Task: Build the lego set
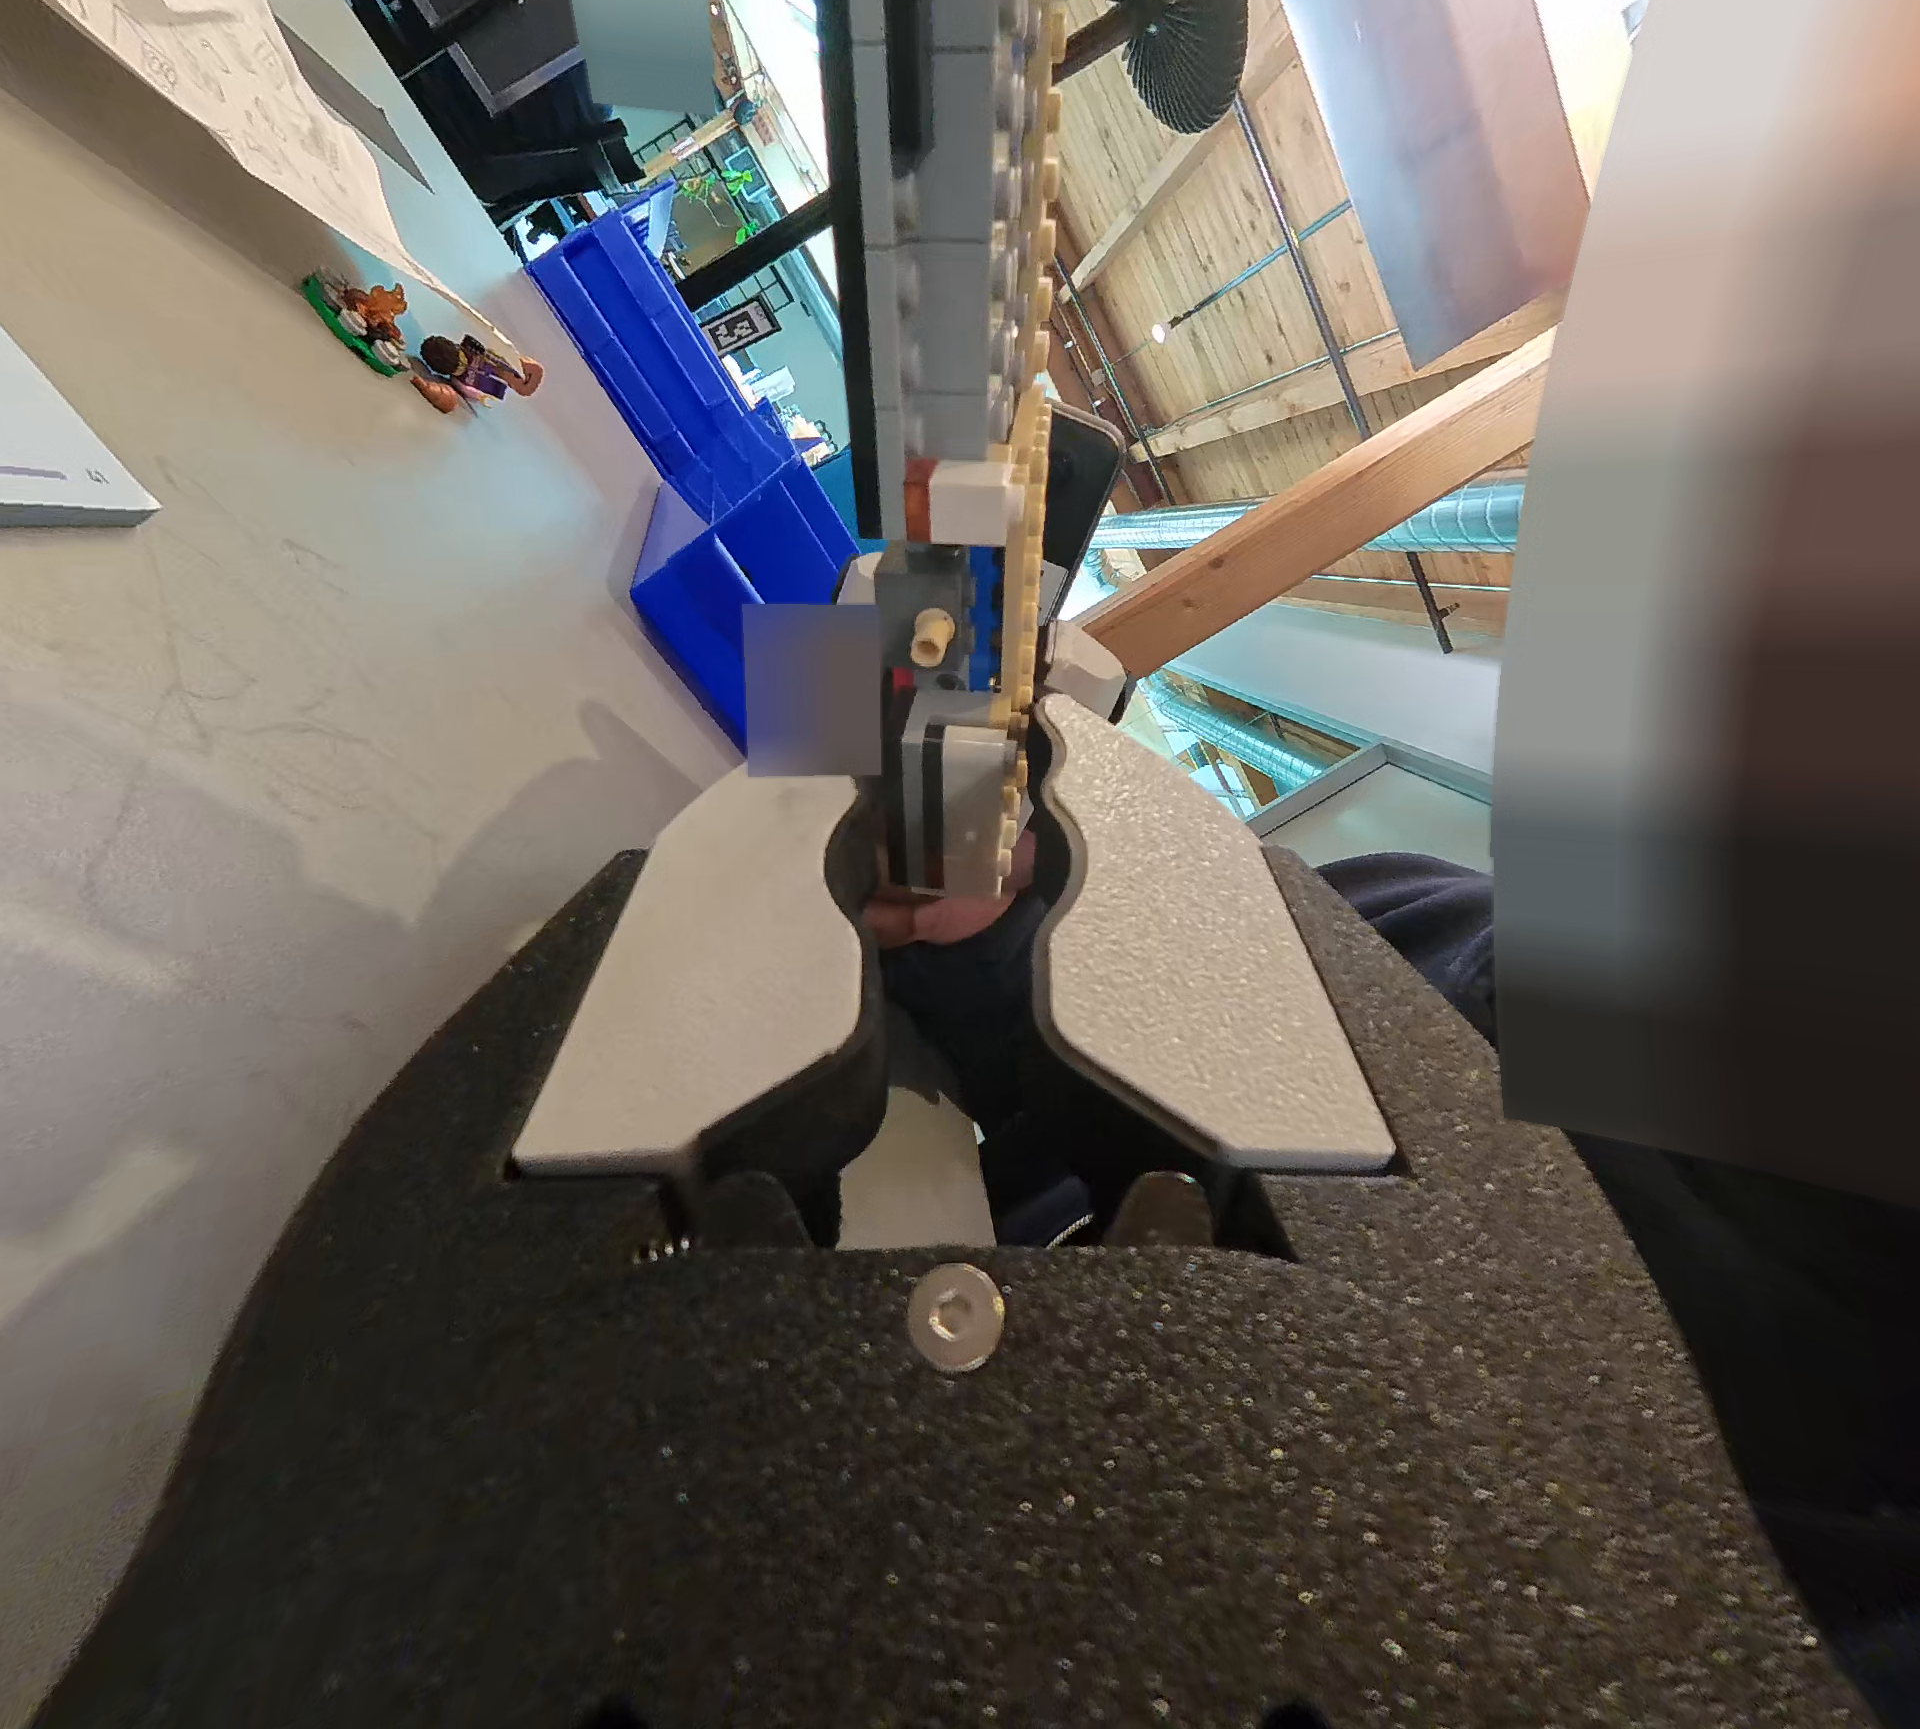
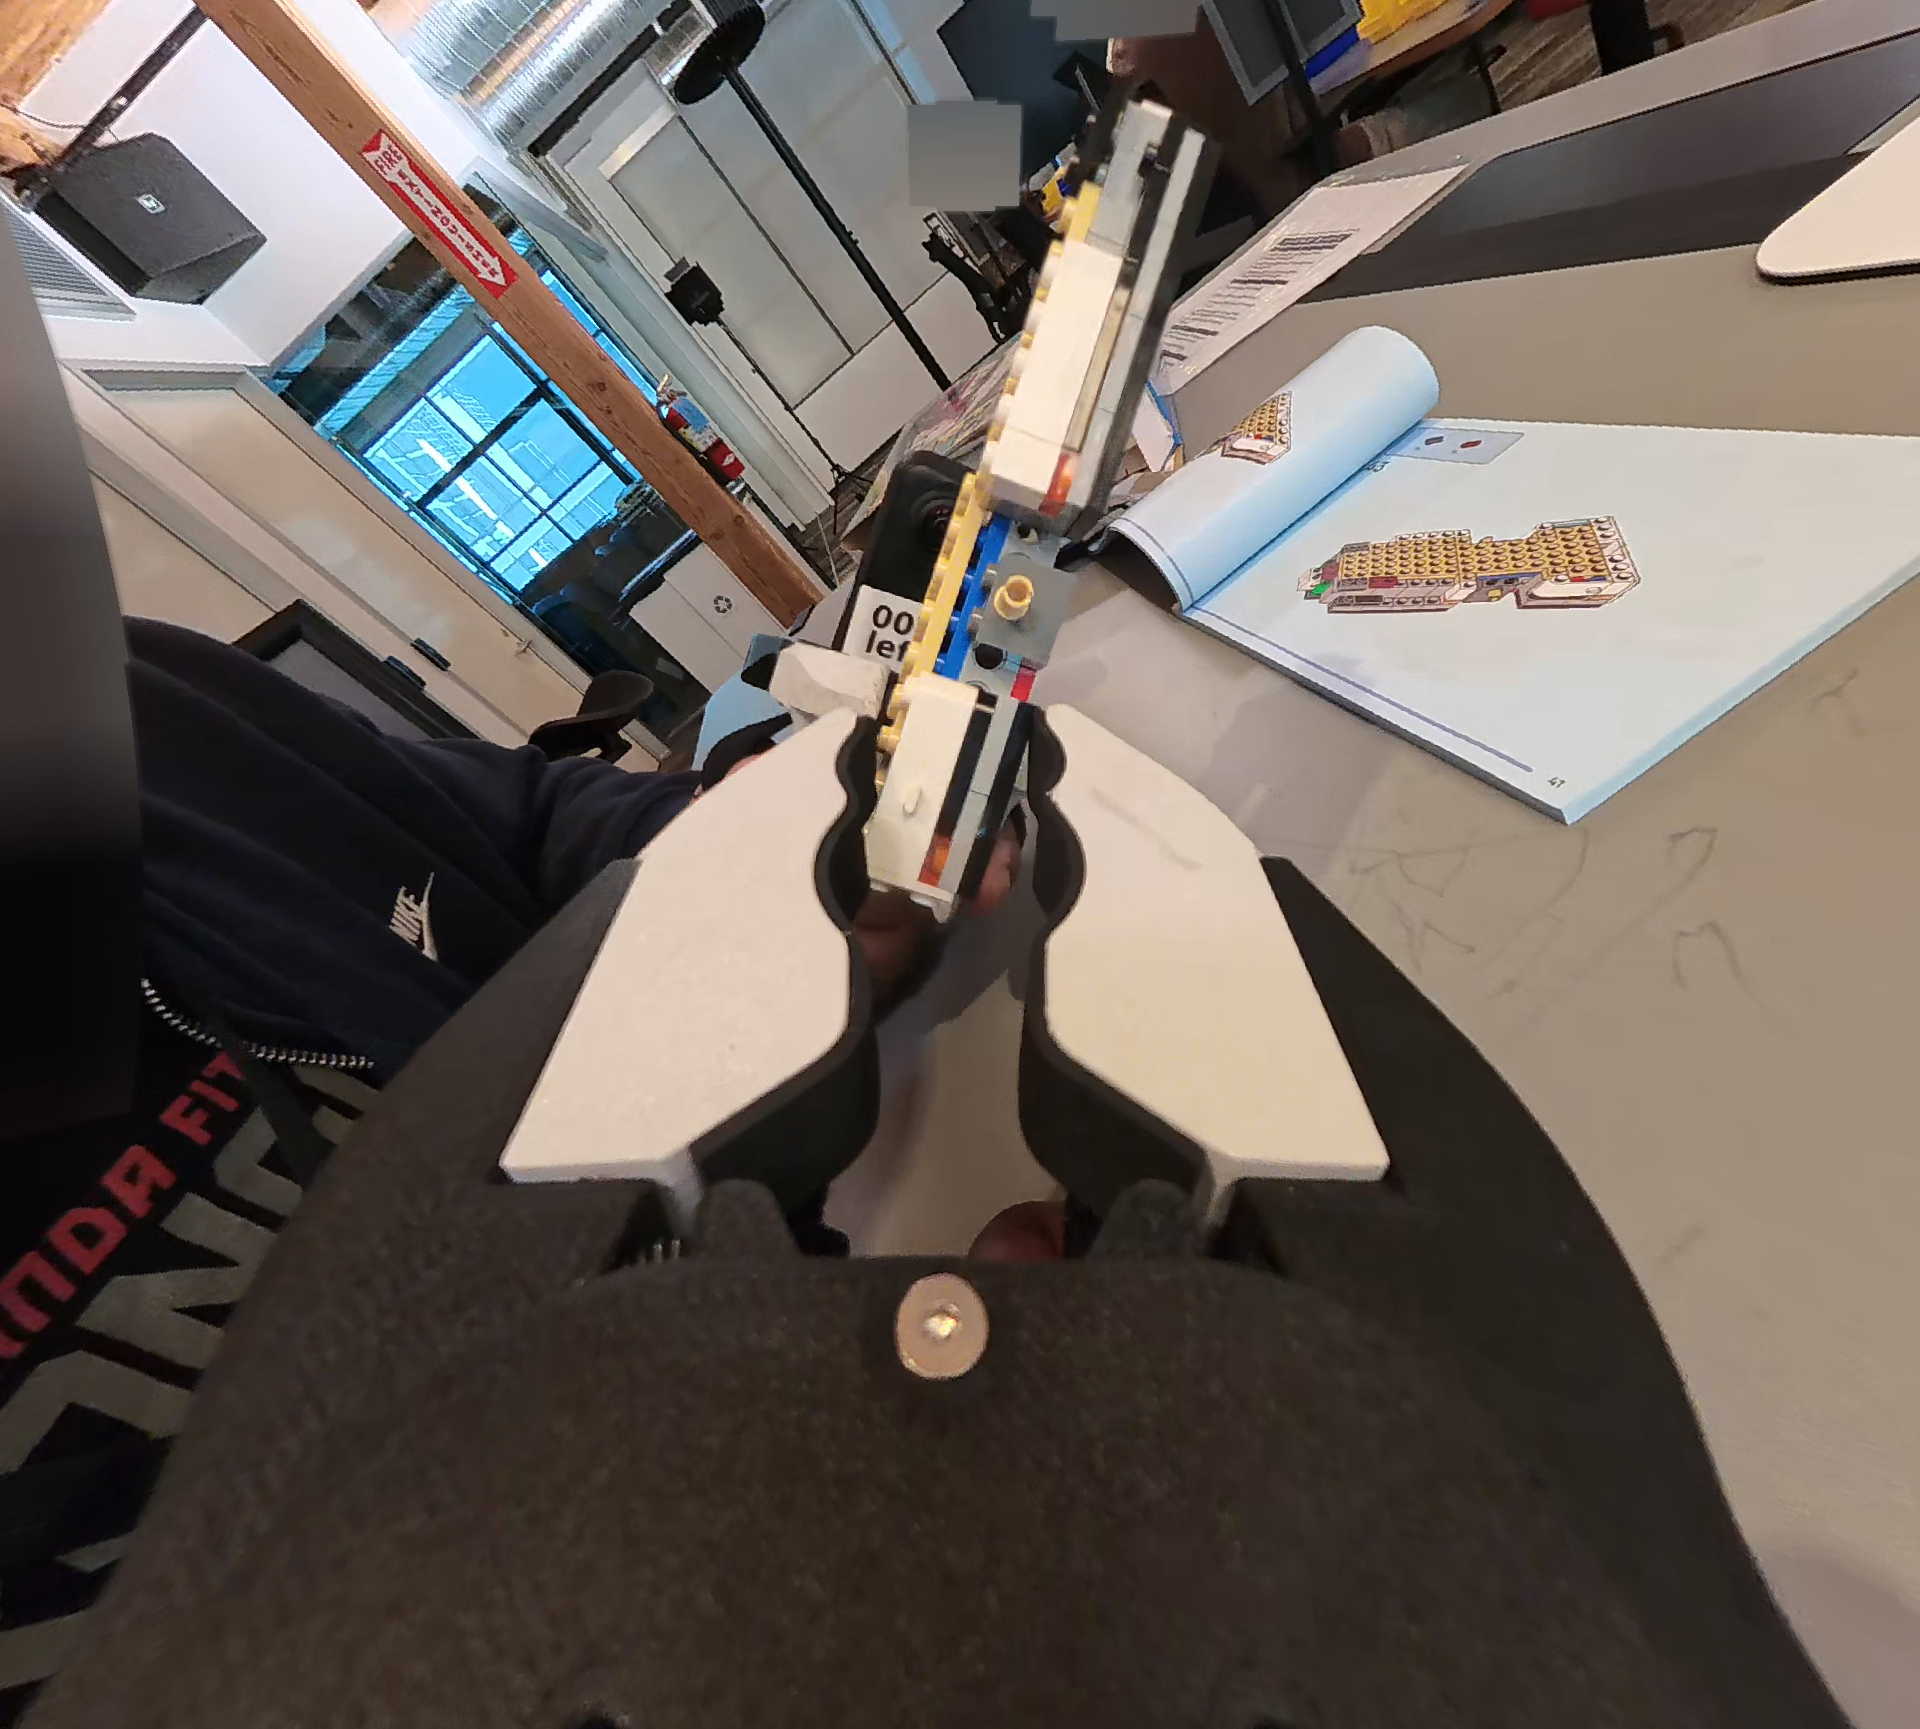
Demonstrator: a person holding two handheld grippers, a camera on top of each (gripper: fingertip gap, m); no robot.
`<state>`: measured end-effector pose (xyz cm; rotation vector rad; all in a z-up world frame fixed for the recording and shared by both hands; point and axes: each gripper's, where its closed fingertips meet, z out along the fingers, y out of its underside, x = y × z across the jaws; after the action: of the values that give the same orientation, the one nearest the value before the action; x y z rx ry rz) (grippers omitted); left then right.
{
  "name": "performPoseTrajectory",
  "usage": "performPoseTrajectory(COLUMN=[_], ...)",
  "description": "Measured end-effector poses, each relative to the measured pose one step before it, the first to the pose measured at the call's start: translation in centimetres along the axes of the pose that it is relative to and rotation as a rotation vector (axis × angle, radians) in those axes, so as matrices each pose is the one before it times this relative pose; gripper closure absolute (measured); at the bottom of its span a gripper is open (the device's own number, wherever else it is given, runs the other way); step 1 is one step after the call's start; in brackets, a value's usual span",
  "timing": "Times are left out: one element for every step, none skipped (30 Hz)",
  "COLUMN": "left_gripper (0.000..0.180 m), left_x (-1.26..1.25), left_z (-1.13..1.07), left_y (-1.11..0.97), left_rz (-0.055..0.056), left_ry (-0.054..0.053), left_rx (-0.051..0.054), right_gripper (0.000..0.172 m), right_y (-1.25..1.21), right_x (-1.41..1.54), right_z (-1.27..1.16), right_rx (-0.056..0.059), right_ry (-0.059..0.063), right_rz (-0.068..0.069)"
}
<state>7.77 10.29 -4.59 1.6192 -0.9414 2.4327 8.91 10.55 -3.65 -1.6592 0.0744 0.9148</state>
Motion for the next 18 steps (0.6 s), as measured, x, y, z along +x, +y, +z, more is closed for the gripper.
performPoseTrajectory(left_gripper=[0.155,0.156,0.156,0.157,0.157,0.157,0.158,0.158,0.158,0.158,0.158,0.158,0.158,0.158,0.158,0.158,0.158,0.158], left_x=[0.011,0.026,-0.005,-0.047,-0.001,0.071,0.144,0.12,0.087,0.115,0.101,0.058,0.071,0.074,0.064,0.065,0.052,0.052], left_z=[-0.03,-0.022,-0.013,-0.035,-0.042,-0.003,-0.005,-0.011,-0.002,0.007,0.026,0.018,0.032,0.027,0.009,-0.001,0.001,0.017], left_y=[0.0,0.003,0.035,-0.028,-0.039,0.002,0.009,-0.025,-0.004,0.016,0.022,0.026,0.04,0.059,0.024,0.004,0.002,0.02], left_rz=[0.0019,0.0021,-0.001,0.0011,0.0052,0.0043,0.0037,0.0034,0.0045,0.0024,0.0032,0.0037,0.0024,0.0003,0.0019,0.0032,0.0067,0.0085], left_ry=[-0.0005,0.0006,0.0001,-0.005,-0.0041,0.0016,0.0097,0.0078,0.0048,0.0083,0.007,0.0029,0.0044,0.0058,0.0045,0.0042,0.002,0.0011], left_rx=[0.0011,0.0015,-0.0026,0.002,0.0057,0.001,0.0003,0.002,0.0013,-0.0019,-0.0031,-0.0035,-0.0042,-0.0049,-0.0029,-0.0018,-0.0035,-0.0052], right_gripper=[0.143,0.143,0.143,0.143,0.143,0.143,0.143,0.143,0.143,0.143,0.143,0.143,0.143,0.143,0.142,0.142,0.142,0.141], right_y=[-0.004,0.007,-0.009,0.033,0.037,-0.025,-0.06,-0.055,-0.039,-0.05,-0.034,-0.012,-0.015,-0.012,0.0,0.0,0.014,0.023], right_x=[-0.052,-0.041,-0.009,0.044,0.033,-0.046,-0.148,-0.111,-0.088,-0.108,-0.096,-0.059,-0.041,-0.063,-0.052,-0.058,-0.042,-0.04], right_z=[0.017,0.014,-0.011,0.002,0.004,0.009,0.014,0.018,0.009,-0.012,-0.021,-0.03,-0.034,-0.036,-0.021,0.001,-0.016,-0.013], right_rx=[0.0002,-0.0009,-0.0005,-0.0038,-0.0035,0.0015,0.0045,0.0025,0.0008,0.0007,-0.0004,-0.002,-0.0028,-0.003,-0.004,-0.0036,-0.0041,-0.0057], right_ry=[-0.0022,-0.0006,0.0016,0.0049,0.0038,-0.0036,-0.0079,-0.003,0.0005,-0.0028,-0.0034,-0.0018,-0.0027,-0.0035,-0.0024,-0.0022,-0.0009,-0.0023], right_rz=[-0.0013,-0.0017,-0.0022,-0.0038,-0.0035,0.0032,0.0044,-0.0022,-0.0075,-0.006,-0.0046,-0.0043,-0.0036,-0.002,-0.0013,-0.0013,-0.0001,0.0018])
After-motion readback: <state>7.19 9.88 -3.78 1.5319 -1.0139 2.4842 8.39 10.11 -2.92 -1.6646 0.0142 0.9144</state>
